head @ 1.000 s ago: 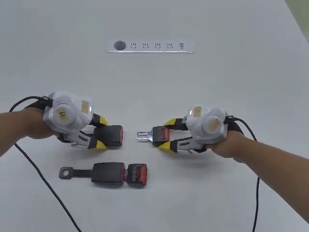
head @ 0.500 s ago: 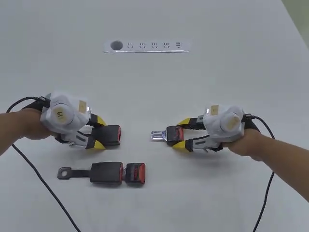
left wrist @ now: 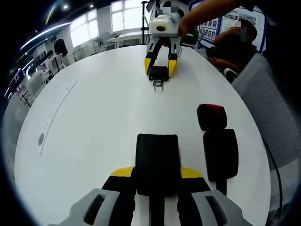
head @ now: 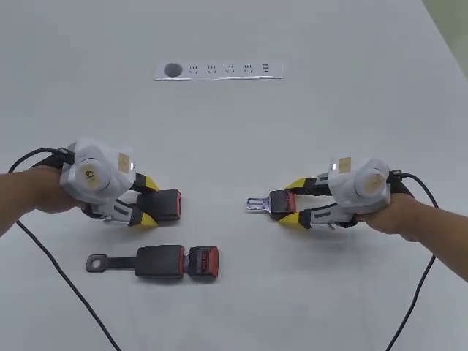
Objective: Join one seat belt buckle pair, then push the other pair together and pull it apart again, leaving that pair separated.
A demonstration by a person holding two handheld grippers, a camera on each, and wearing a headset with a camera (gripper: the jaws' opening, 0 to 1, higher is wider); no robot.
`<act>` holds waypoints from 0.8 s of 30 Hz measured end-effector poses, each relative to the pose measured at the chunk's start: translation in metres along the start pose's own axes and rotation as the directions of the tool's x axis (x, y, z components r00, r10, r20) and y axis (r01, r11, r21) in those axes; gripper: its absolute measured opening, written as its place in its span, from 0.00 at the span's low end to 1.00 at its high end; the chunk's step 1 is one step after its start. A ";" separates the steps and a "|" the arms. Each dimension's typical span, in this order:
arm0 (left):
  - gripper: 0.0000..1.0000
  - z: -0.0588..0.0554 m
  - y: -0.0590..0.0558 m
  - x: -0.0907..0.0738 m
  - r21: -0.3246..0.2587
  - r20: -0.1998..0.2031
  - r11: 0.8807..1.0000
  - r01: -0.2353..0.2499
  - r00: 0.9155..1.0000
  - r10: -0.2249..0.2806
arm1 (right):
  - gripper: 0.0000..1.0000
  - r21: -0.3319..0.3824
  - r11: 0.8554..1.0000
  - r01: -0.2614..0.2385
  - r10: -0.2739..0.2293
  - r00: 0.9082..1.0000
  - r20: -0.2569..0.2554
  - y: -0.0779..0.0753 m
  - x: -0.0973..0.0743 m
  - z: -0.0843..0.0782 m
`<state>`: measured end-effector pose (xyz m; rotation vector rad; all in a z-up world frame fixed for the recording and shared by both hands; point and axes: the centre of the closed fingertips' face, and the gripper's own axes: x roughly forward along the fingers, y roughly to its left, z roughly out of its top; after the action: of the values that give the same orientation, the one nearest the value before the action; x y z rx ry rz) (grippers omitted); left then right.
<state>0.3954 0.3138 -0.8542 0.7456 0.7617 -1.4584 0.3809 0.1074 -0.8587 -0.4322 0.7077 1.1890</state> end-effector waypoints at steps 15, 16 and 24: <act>0.36 0.002 0.000 0.001 -0.047 -0.034 0.999 -0.027 0.999 0.026 | 0.37 -0.004 1.000 0.016 -0.017 1.000 -0.025 0.003 -0.009 -0.003; 0.36 0.005 0.000 0.002 -0.119 -0.012 0.992 -0.045 0.999 0.044 | 0.37 0.006 1.000 0.027 -0.027 0.999 -0.027 0.003 -0.009 -0.004; 0.54 0.021 0.018 -0.020 -0.316 0.075 0.939 -0.137 0.983 0.169 | 0.61 0.161 0.981 0.108 -0.120 0.991 0.064 0.000 -0.018 0.011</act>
<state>0.4137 0.3072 -0.8263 0.4755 0.8124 -1.1906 0.3802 0.1019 -0.8380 -0.2917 0.6983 1.0275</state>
